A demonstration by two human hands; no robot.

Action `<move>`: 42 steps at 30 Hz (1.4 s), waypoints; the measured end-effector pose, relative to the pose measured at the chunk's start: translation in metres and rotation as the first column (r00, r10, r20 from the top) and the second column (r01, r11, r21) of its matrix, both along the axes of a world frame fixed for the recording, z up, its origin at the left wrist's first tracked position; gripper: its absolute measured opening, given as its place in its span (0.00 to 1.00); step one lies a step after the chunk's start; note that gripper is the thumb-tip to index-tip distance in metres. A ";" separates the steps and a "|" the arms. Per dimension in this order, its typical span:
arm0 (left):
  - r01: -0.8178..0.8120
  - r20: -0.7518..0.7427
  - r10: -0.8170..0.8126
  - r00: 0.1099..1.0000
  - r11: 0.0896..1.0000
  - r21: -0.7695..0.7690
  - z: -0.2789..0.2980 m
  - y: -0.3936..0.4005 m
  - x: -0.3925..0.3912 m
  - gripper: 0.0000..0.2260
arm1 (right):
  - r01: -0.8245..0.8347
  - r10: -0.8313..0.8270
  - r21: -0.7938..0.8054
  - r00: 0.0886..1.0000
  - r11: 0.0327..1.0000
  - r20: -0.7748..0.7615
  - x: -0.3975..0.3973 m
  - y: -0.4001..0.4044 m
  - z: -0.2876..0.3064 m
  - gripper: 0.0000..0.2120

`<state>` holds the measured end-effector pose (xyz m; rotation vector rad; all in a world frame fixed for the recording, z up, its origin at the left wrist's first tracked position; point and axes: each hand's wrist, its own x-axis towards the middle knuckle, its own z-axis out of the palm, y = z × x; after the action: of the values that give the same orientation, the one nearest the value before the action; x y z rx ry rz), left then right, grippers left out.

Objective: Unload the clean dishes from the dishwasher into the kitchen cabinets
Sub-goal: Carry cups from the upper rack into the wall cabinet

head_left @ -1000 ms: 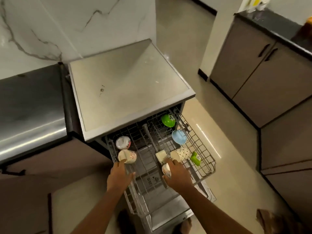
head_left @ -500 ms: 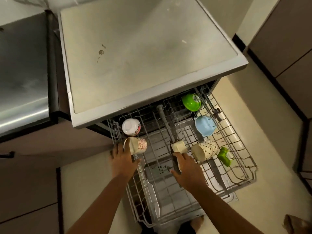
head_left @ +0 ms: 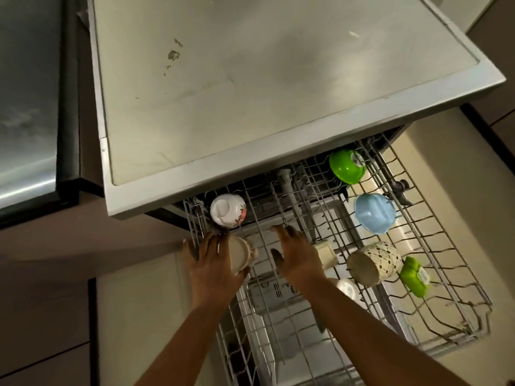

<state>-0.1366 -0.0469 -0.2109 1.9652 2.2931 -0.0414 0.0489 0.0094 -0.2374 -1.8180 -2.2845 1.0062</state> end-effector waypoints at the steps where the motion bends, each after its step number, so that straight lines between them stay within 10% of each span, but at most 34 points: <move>1: 0.003 0.030 -0.003 1.000 1.000 -0.006 0.003 -0.002 0.000 0.37 | -0.009 0.009 0.013 1.000 1.000 0.003 -0.007 0.008 0.000 0.27; 10: -0.031 0.338 0.007 0.941 0.997 0.065 0.026 -0.043 0.011 0.43 | -0.146 0.148 0.225 0.989 0.963 0.010 -0.074 0.078 -0.006 0.31; 25: -0.009 0.345 0.006 0.939 1.000 0.004 0.013 -0.048 0.006 0.46 | -0.506 0.448 0.217 0.854 0.835 0.266 -0.124 0.102 -0.041 0.46; 42: -0.004 0.330 0.007 0.944 1.000 -0.010 0.034 -0.063 0.030 0.41 | -0.008 0.068 0.298 0.980 0.955 -0.189 -0.009 0.025 0.015 0.44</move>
<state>-0.1062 -0.1095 -0.1768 1.7994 2.0764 0.2590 0.0400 0.0339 -0.2220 -1.4923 -2.2165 0.7584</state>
